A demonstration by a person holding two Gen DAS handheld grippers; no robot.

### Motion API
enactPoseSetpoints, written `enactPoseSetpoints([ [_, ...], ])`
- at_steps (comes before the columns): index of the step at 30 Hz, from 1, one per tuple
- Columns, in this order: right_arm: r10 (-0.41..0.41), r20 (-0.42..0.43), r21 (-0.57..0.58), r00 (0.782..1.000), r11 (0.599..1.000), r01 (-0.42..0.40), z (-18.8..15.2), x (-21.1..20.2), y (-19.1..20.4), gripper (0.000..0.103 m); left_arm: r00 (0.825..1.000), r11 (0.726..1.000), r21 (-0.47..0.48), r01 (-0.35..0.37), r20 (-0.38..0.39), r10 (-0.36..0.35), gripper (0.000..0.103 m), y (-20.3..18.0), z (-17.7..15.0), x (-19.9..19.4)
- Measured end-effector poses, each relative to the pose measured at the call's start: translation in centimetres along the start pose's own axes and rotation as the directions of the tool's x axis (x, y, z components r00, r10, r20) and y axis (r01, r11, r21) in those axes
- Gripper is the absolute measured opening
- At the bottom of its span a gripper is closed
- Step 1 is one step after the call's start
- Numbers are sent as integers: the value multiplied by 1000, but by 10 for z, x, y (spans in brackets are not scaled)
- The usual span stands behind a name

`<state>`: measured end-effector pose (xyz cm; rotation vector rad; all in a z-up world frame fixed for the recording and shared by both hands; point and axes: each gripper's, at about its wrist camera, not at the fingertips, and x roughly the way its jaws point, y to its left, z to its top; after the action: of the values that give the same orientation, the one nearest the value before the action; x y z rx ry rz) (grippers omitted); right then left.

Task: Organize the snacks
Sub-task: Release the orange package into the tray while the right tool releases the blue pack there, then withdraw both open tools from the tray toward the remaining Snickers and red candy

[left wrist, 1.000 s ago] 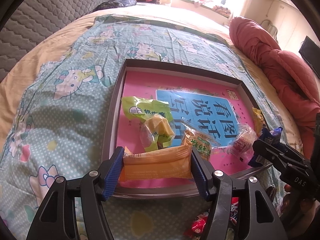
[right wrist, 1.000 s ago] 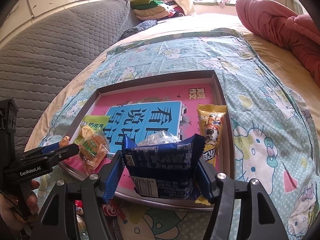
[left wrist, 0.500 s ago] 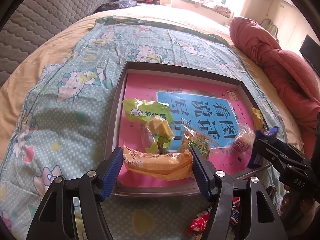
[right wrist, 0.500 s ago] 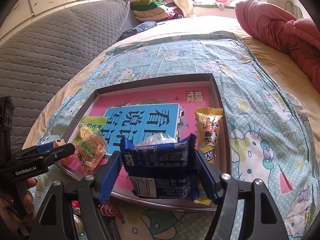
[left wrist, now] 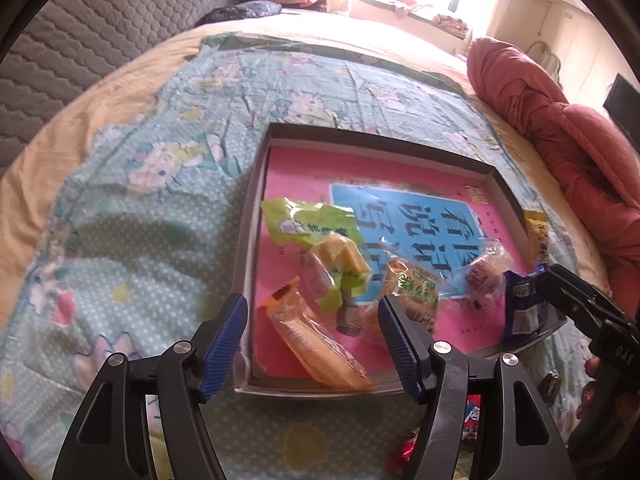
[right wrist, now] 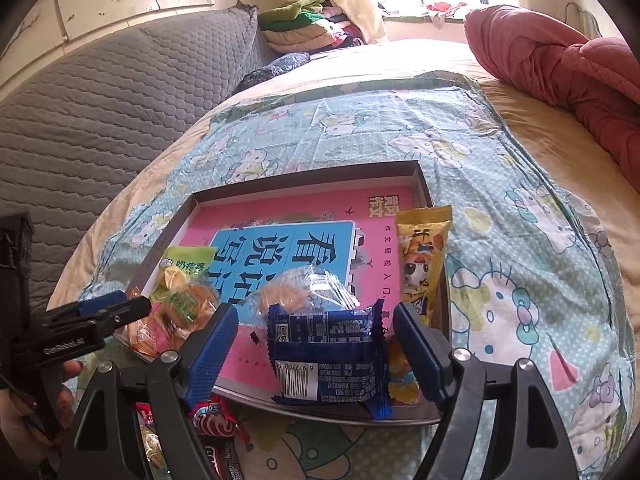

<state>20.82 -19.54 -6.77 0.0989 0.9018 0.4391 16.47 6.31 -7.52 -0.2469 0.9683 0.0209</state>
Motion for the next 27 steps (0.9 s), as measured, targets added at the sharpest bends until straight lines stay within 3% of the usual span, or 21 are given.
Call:
enactPoseSetpoints([
  [27,40,67,6,997,999,-41,10,-21,-1,80,991,999,15,38,130,-40,75,-11,19,-61],
])
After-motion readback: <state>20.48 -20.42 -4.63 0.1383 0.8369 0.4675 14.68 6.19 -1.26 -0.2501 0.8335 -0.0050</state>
